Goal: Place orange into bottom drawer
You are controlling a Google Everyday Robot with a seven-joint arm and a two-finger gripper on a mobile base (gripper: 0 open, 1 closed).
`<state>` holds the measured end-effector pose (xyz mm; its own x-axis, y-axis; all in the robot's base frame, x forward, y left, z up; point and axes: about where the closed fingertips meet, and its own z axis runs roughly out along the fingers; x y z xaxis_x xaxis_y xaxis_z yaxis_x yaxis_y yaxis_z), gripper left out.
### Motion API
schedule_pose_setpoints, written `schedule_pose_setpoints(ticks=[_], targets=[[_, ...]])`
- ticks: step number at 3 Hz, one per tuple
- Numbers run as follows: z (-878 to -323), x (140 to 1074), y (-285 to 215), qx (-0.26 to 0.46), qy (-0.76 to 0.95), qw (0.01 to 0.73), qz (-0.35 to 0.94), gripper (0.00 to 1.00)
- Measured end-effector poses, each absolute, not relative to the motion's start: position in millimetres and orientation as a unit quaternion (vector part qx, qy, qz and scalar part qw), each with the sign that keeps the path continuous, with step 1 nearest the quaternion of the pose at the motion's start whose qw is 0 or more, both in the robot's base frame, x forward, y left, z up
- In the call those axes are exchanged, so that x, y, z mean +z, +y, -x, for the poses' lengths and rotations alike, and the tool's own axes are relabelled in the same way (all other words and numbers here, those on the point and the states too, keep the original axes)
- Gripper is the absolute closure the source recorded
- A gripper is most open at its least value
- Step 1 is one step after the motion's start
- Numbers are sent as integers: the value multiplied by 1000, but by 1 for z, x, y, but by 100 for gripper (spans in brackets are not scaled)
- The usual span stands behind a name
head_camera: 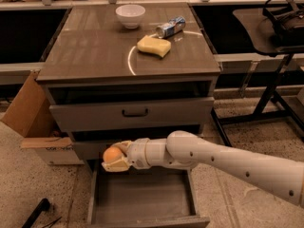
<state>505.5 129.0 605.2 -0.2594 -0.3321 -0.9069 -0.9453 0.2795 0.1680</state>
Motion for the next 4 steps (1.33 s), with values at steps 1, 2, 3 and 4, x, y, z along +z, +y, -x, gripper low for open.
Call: schedule_pose_setpoints(ticks=[1,2,3,4], targets=[[-499,565,129,357,725,367,461,100],[-490,510,116,343,758,334,442,100],[-485,470,105,348,777,319,417,100],[-484,429,93,361,795,302,383,100]])
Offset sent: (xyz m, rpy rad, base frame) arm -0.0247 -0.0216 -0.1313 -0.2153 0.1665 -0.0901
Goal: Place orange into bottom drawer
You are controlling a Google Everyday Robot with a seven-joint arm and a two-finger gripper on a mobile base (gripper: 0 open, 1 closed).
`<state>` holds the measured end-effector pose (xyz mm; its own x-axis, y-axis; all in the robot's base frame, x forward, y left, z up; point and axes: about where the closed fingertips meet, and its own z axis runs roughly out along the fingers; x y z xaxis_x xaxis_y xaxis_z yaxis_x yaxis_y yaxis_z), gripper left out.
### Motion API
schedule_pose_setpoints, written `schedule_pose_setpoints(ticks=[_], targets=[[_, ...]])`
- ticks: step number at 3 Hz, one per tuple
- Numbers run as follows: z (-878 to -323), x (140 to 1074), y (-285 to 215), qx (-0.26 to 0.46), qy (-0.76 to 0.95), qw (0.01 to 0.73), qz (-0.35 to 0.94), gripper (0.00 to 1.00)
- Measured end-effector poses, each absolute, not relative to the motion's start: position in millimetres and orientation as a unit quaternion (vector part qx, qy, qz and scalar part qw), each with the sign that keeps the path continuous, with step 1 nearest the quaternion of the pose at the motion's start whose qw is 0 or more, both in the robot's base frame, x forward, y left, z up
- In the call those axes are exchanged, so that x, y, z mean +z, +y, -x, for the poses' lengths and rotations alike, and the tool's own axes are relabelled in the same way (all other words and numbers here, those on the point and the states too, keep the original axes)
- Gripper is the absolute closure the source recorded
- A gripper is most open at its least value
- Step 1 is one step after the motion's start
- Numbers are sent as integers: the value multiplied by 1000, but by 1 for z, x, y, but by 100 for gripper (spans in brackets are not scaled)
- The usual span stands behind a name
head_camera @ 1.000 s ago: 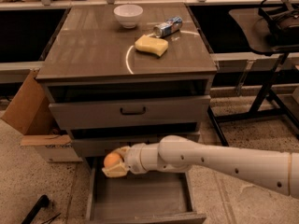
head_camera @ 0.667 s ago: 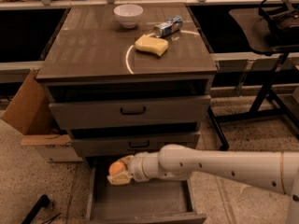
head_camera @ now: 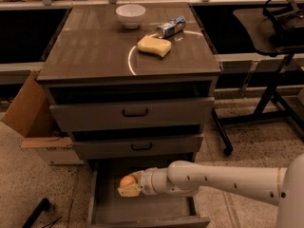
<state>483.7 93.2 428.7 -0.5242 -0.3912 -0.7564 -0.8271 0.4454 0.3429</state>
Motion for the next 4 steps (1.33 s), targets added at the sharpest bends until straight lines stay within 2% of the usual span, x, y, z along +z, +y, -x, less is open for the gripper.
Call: schedule_pose_setpoints(ticks=[2,4], targets=[[-480,383,90,374,812,267,359,100],[-501,343,83,337,825,271,364,100]])
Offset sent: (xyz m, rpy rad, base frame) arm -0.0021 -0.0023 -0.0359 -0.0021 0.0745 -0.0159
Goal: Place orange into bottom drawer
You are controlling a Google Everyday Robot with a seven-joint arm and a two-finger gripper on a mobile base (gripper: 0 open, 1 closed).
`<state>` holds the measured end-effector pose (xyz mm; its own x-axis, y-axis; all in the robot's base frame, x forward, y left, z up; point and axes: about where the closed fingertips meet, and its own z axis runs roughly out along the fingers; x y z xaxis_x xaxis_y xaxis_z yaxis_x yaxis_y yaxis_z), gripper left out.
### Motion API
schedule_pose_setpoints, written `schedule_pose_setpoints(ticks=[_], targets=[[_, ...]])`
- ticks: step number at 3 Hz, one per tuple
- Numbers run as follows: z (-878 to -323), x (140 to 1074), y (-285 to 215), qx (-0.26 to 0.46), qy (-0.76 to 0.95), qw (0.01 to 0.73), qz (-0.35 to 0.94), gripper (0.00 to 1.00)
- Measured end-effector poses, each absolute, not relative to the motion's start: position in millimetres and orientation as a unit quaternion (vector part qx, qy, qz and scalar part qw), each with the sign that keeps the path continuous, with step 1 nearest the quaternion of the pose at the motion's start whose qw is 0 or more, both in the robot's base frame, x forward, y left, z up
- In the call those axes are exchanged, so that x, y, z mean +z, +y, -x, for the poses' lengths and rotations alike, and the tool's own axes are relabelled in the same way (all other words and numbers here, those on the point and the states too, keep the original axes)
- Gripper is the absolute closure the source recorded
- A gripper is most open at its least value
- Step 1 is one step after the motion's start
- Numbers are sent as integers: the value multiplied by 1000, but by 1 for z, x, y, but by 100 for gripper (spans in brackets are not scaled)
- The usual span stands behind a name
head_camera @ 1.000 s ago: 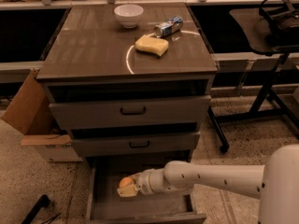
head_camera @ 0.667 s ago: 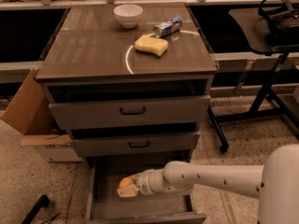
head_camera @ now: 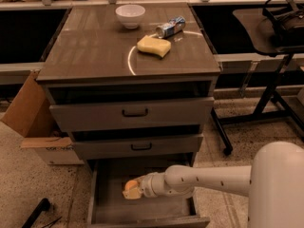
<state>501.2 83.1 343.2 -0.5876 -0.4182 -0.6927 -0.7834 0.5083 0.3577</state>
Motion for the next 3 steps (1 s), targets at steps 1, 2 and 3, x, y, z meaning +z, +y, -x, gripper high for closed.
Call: schedule_pose_setpoints(ticks=[1,2,3], targets=[[-518,315,74,313,827,285,371,100],[-533,287,68,310,827,287,370,83],[-547,257,64,316,834,273,360,59]])
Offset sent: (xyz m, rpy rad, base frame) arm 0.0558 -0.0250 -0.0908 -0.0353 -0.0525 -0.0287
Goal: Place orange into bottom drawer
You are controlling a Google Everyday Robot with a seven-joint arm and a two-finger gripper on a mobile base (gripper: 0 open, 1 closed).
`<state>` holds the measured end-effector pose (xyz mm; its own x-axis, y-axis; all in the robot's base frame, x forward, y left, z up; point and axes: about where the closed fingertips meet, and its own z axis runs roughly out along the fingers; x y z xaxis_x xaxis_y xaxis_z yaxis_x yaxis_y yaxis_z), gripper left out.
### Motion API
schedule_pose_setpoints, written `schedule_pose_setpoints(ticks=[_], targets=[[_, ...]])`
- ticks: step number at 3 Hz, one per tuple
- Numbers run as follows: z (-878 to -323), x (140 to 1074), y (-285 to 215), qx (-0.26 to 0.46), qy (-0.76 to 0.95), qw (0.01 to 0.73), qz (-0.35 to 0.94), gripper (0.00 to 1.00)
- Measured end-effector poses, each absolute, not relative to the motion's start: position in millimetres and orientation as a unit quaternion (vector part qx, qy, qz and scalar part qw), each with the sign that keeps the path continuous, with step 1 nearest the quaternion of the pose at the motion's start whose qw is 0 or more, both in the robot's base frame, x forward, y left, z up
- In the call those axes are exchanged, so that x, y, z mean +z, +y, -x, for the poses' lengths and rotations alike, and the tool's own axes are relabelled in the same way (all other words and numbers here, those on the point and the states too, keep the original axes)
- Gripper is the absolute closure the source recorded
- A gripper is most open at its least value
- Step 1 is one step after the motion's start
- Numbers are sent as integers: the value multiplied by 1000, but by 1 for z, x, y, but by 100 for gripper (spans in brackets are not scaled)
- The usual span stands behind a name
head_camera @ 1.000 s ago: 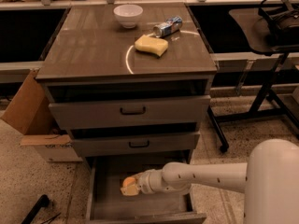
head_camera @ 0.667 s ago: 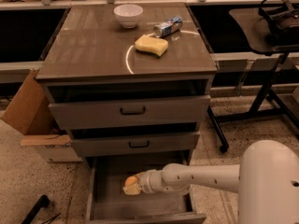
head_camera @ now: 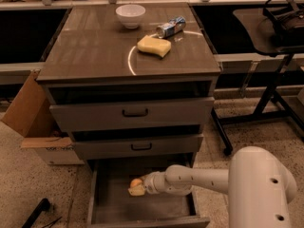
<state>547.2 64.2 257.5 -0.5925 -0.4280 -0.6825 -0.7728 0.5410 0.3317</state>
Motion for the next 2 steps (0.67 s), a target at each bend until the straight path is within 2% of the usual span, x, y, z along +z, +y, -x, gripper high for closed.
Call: schedule_pose_setpoints(ticks=[2], targets=[[-559,205,63,330,849,239,337,13]])
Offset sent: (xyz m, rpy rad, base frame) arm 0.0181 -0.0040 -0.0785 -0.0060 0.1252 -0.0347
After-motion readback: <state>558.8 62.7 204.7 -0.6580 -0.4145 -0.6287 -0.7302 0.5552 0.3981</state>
